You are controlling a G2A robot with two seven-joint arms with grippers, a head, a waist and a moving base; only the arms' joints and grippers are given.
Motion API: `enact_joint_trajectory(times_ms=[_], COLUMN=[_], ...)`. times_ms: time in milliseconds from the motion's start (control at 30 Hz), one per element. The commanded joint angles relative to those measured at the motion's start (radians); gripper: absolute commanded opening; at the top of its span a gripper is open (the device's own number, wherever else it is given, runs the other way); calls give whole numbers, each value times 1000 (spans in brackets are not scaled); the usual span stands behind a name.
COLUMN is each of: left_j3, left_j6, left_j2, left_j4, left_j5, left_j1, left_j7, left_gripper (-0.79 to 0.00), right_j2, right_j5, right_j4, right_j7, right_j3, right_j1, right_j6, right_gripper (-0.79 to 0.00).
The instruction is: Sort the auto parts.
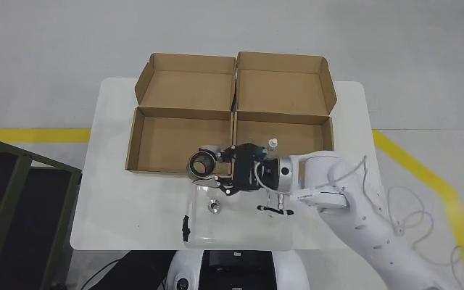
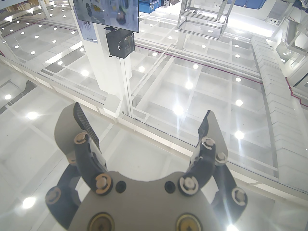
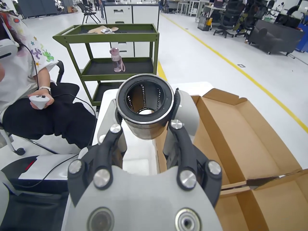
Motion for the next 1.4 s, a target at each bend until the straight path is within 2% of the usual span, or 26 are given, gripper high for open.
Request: enact_joint_trajectory(times_ms=[0,500,633,933,1367], left_j3=[0,0,0,0,0], left_j6=[0,0,0,0,0], left_j2=[0,0,0,0,0], left_j4=[0,0,0,0,0], left_j5=[0,0,0,0,0], left_j1=[0,0,0,0,0], left_j7=[0,0,0,0,0], left_gripper=[0,0,0,0,0], right_j2=[-7,-97,-132,-217,-346], right_j5=[-11,-63,-67,-25,2], right_j4=[33,321,402,574,815], right_j7=[17,-1,-10,46,75], right_j3=[-26,-223,-273,-359,-469], right_j1=[18,183,242,369,471], right_j6=[19,97,111,172,208], right_gripper=[-785,-785,-785,-785,-785])
